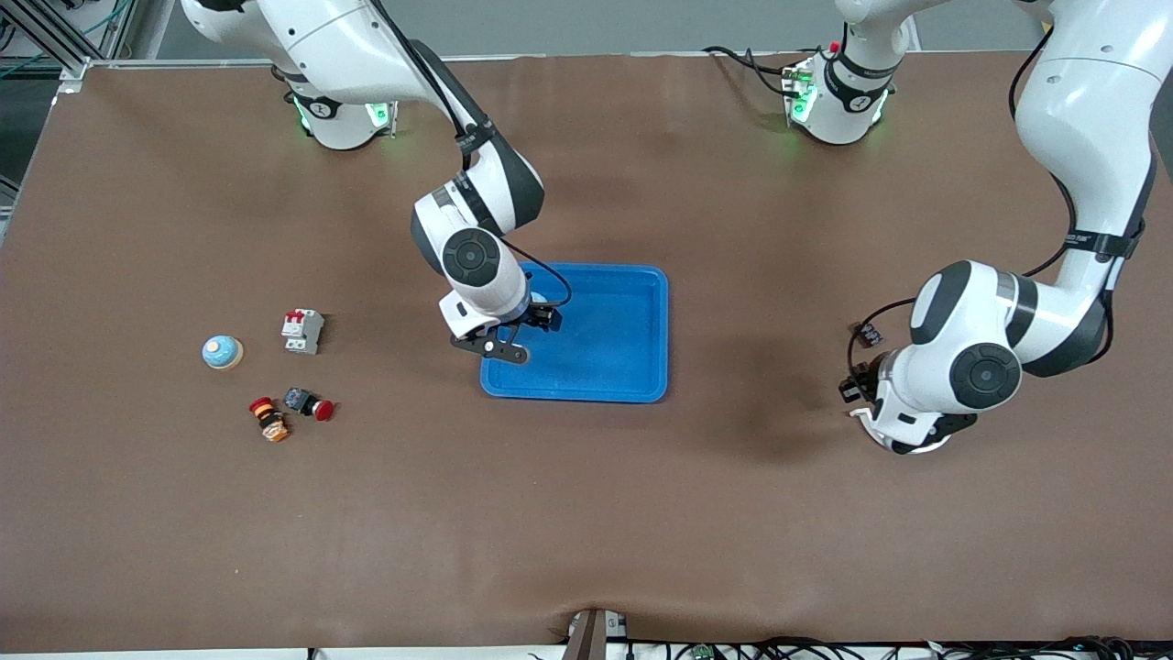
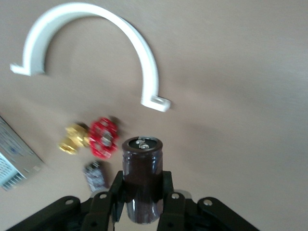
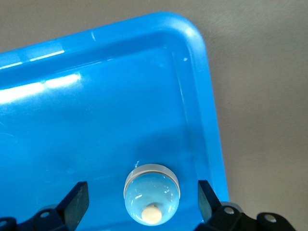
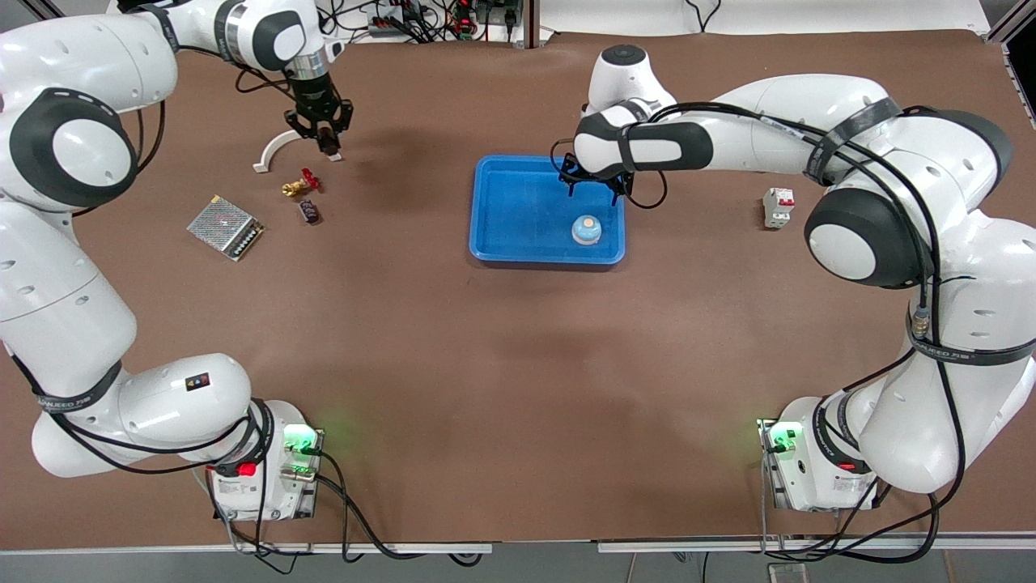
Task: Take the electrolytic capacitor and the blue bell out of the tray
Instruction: 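Lower the capacitor beside the white clamp with the left gripper and release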
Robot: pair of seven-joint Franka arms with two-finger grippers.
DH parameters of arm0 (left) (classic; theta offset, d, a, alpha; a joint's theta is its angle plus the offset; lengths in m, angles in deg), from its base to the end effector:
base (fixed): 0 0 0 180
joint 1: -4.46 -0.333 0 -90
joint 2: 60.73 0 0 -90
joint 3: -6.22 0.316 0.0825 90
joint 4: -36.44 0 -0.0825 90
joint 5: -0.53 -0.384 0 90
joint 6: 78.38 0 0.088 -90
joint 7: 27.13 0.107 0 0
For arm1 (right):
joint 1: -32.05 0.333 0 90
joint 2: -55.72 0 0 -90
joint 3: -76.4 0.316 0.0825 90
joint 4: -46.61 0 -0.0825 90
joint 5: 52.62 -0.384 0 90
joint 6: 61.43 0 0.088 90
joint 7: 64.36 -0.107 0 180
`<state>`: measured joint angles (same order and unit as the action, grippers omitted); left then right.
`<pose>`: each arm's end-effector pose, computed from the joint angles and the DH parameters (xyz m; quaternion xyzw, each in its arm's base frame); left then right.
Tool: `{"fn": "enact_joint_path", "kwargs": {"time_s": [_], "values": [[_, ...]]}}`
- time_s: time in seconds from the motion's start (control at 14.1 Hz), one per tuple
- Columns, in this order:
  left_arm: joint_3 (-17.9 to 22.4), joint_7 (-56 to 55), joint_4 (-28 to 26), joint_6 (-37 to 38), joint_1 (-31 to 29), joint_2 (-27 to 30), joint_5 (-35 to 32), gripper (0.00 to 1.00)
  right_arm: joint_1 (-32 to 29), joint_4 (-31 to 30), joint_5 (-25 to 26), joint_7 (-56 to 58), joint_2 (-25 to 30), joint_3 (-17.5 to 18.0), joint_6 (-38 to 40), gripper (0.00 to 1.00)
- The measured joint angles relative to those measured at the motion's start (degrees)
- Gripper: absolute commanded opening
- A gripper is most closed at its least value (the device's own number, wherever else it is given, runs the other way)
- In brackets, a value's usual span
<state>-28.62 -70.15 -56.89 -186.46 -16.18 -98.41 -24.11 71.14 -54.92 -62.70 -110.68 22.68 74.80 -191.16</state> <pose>0.6489 -0.0845 0.2683 -0.9752 -0.1784 0.1104 0.0707 0.5136 0.4014 0.2285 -0.9885 0.1335 0.0694 0.0149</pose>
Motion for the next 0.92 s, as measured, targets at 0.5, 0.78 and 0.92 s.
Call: {"fn": "enact_joint_path", "kwargs": {"time_s": [0.5,0.78,0.92], "values": [[0.0,6.4,-3.3,-4.5,-3.3,0.0,-8.5,0.00,1.1,0.0,0.0,0.0,-1.8,-0.2,-1.2,1.00],[0.1,12.7,-5.0,-8.8,-8.1,0.0,-9.4,0.00,1.8,-2.2,0.0,0.0,-2.6,-0.2,-5.2,1.00],[0.1,13.4,-5.7,-10.5,-9.0,0.0,-9.4,0.00,2.5,-2.8,0.0,0.0,-2.9,-0.2,-5.9,1.00]]}}
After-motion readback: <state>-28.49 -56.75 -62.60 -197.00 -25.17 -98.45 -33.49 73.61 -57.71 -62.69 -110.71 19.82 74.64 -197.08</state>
